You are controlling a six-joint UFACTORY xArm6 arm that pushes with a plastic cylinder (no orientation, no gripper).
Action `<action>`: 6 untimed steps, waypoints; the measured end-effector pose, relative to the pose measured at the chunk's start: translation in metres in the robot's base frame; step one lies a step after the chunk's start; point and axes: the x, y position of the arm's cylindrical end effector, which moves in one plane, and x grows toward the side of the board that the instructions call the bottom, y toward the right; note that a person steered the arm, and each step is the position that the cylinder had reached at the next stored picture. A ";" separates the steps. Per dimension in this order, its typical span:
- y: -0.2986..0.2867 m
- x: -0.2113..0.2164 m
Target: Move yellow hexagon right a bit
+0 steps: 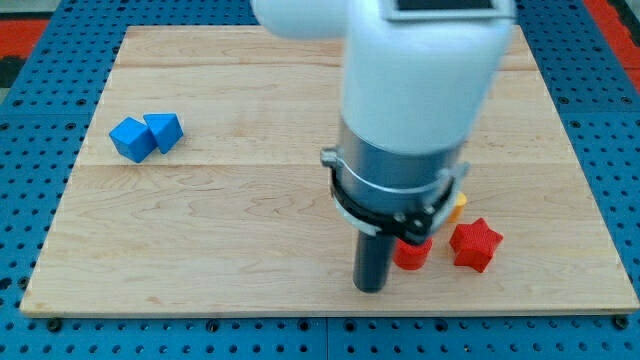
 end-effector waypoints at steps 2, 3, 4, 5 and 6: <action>-0.019 -0.034; -0.052 -0.109; 0.026 -0.164; 0.064 -0.195; 0.054 -0.218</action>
